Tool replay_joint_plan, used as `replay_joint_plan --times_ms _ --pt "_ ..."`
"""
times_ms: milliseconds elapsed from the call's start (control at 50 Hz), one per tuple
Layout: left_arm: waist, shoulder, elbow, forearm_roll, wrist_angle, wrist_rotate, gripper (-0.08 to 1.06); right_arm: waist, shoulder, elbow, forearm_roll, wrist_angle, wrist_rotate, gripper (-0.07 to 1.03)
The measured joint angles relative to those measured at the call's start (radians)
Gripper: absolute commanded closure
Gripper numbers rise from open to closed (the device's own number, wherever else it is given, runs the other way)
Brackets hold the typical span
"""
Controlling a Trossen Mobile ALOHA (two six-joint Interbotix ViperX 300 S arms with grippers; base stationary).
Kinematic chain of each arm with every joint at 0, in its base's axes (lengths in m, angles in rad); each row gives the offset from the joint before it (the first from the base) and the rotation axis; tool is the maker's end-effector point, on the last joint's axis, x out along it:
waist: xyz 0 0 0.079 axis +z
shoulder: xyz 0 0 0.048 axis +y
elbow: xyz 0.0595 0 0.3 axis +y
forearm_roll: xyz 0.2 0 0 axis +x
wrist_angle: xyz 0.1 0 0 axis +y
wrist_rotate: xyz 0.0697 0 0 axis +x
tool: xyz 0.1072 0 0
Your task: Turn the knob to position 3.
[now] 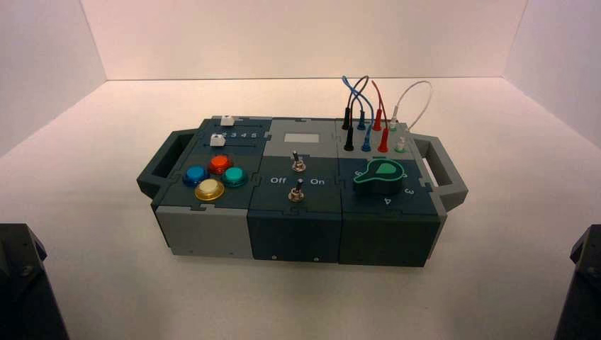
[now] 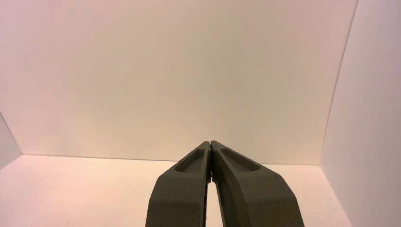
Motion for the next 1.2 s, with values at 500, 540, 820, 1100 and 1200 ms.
replay_joint_plan --times_ms 500,540,820,1100,1200 --pt "-0.003 -0.005 -0.002 0.0 0.021 0.002 1.01 0.0 0.0 0.0 -0.002 0.0 0.0 0.99" --pt "-0.005 -0.005 -0.005 0.0 0.031 0.002 1.01 0.0 -0.002 0.0 0.0 -0.002 0.0 0.99" --pt "-0.078 0.0 -0.035 0.0 0.132 0.018 1.01 0.003 -0.003 0.0 0.003 0.025 0.002 0.99" --pt "-0.261 0.037 -0.083 -0.003 0.37 0.018 1.01 0.087 -0.002 -0.014 0.061 0.172 0.005 0.99" --pt "-0.342 0.081 -0.106 -0.003 0.448 0.018 1.01 0.129 0.005 -0.02 0.092 0.236 0.006 0.99"
